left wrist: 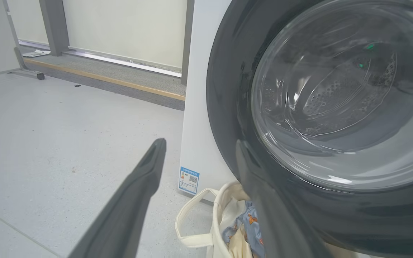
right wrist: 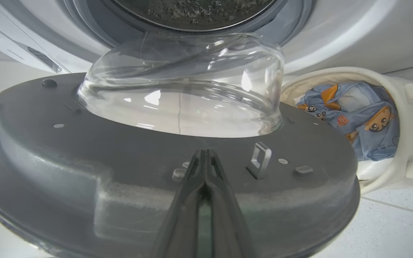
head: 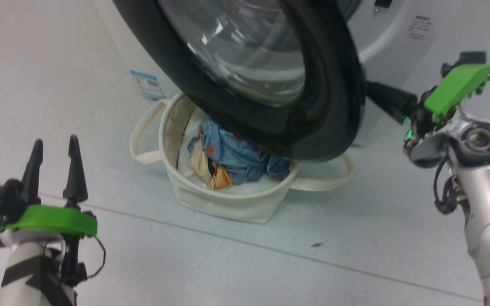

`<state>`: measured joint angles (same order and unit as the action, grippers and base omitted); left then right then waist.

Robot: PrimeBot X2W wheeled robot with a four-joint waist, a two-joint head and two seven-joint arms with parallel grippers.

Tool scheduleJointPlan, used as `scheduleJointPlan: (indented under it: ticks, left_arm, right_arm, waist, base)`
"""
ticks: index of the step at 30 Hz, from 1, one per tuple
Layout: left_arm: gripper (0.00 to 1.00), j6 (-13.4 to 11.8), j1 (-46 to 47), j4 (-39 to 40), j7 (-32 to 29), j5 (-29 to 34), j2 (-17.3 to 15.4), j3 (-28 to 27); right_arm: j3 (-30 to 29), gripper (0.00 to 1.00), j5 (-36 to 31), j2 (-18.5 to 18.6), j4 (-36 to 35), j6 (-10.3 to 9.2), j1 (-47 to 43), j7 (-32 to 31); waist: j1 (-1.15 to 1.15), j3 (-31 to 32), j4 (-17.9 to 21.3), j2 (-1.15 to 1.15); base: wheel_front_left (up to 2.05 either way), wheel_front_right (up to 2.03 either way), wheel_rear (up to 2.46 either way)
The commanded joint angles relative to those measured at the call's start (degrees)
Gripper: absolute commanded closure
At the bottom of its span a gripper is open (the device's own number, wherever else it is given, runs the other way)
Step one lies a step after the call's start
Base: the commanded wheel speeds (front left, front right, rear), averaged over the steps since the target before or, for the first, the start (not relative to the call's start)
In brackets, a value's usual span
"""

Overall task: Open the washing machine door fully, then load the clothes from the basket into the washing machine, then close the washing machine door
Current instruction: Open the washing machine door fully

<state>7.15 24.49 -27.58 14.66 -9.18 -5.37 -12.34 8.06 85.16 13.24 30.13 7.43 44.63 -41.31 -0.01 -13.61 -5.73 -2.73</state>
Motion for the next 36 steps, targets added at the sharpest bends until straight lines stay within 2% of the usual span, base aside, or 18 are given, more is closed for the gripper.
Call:
scheduleJointPlan:
  ticks: [1,17,24,36]
  left_arm:
    - [0.00,0.3,-0.4,1.6,0.3,0.3,-2.1,-2.4]
    - [0.00,0.0,-6.3,3.1,0.3,1.3,-2.8,-4.3]
    - [0.00,0.0,-8.9,3.8,0.3,0.7,-3.0,-5.3]
    - [0.00,-0.2,-11.0,3.6,0.3,0.6,-3.1,-5.4]
  right_arm:
    - [1.3,1.00,-0.5,-1.0,-2.6,0.06,-0.7,-1.1]
    - [7.5,1.00,-4.8,-4.5,-8.9,0.06,-9.0,-4.8]
    - [8.6,1.00,-6.0,-6.4,-13.1,0.06,-12.4,-5.7]
    - [8.5,1.00,-6.1,-9.0,-14.1,0.06,-15.9,-4.7]
  waist:
    - [0.01,1.4,-0.1,0.00]
    - [0.01,7.1,-2.6,0.00]
    - [0.01,9.2,-5.8,0.00]
    - [0.01,12.0,-11.7,0.00]
  base:
    - [0.00,0.00,0.00]
    - [0.00,0.00,0.00]
    - [0.00,0.00,0.00]
    - [0.00,0.00,0.00]
